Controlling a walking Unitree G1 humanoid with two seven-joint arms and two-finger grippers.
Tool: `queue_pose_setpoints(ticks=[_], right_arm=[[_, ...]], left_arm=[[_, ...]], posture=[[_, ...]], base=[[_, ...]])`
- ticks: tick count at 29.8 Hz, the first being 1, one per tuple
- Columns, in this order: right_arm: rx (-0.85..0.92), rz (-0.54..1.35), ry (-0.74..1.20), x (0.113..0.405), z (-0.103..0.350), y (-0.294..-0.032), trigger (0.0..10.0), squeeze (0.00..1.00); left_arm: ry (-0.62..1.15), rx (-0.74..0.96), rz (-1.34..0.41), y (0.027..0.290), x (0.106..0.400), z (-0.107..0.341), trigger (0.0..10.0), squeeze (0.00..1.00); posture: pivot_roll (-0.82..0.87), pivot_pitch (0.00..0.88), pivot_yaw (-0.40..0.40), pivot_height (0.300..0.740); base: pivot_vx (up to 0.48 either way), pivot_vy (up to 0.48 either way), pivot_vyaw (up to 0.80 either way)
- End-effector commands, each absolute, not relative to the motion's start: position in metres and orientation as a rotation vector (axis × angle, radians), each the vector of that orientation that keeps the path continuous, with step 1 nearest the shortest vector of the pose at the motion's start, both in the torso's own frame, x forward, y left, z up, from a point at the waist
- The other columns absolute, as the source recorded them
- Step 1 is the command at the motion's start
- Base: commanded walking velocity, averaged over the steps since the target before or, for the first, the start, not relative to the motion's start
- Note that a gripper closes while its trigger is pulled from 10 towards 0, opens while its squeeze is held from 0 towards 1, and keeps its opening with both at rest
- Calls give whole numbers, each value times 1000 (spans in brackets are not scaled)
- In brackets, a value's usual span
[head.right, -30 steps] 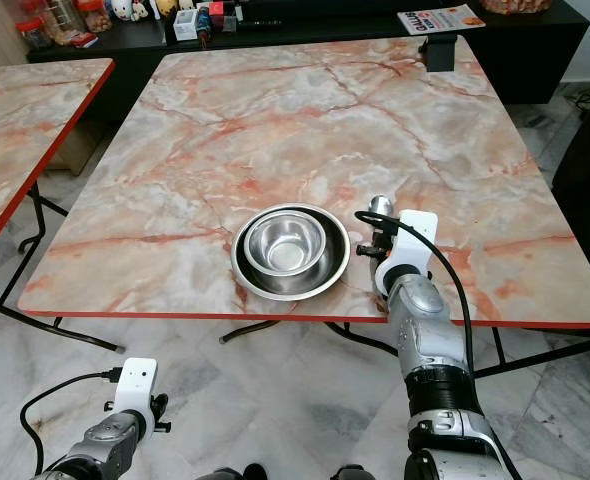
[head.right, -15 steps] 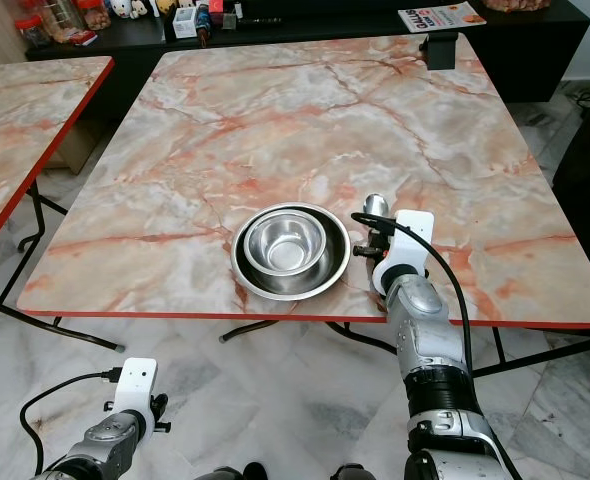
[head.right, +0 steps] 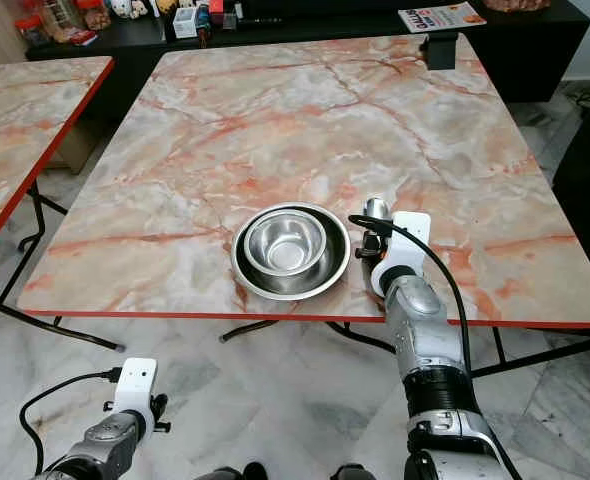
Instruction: Setting the table
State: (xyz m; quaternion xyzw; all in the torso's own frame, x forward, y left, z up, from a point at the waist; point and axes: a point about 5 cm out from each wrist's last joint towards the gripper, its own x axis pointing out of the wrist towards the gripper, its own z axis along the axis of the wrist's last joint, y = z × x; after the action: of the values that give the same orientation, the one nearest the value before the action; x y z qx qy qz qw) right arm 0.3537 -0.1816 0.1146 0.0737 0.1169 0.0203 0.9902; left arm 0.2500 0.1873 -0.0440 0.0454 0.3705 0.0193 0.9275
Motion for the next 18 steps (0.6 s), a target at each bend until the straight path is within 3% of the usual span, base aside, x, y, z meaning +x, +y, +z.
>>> queue_pose_setpoints(ticks=[1, 12, 13, 14, 15, 18], right_arm=[[143, 46, 244, 354, 113, -179, 10000, 1000], [129, 22, 121, 358, 133, -184, 10000, 1000], [114, 14, 96, 358, 138, -185, 10000, 722], [114, 14, 96, 358, 138, -185, 10000, 722], [101, 6, 66, 359, 143, -186, 10000, 0], [86, -10, -5, 360, 156, -189, 10000, 0]], left_arm=[[790, 106, 49, 191, 245, -48, 10000, 0], [790, 105, 48, 191, 245, -48, 10000, 0], [789, 105, 48, 191, 245, -48, 10000, 0], [789, 105, 48, 191, 245, -48, 10000, 0], [789, 105, 47, 191, 245, -48, 10000, 0], [788, 104, 48, 191, 245, -48, 10000, 0]], posture=[[-67, 152, 100, 740], [-67, 152, 100, 740], [-67, 152, 100, 740], [-67, 152, 100, 740], [-67, 152, 100, 740], [-68, 141, 101, 740]], base=[[0, 0, 0], [0, 0, 0], [0, 0, 0], [0, 0, 0], [0, 0, 0], [0, 0, 0]])
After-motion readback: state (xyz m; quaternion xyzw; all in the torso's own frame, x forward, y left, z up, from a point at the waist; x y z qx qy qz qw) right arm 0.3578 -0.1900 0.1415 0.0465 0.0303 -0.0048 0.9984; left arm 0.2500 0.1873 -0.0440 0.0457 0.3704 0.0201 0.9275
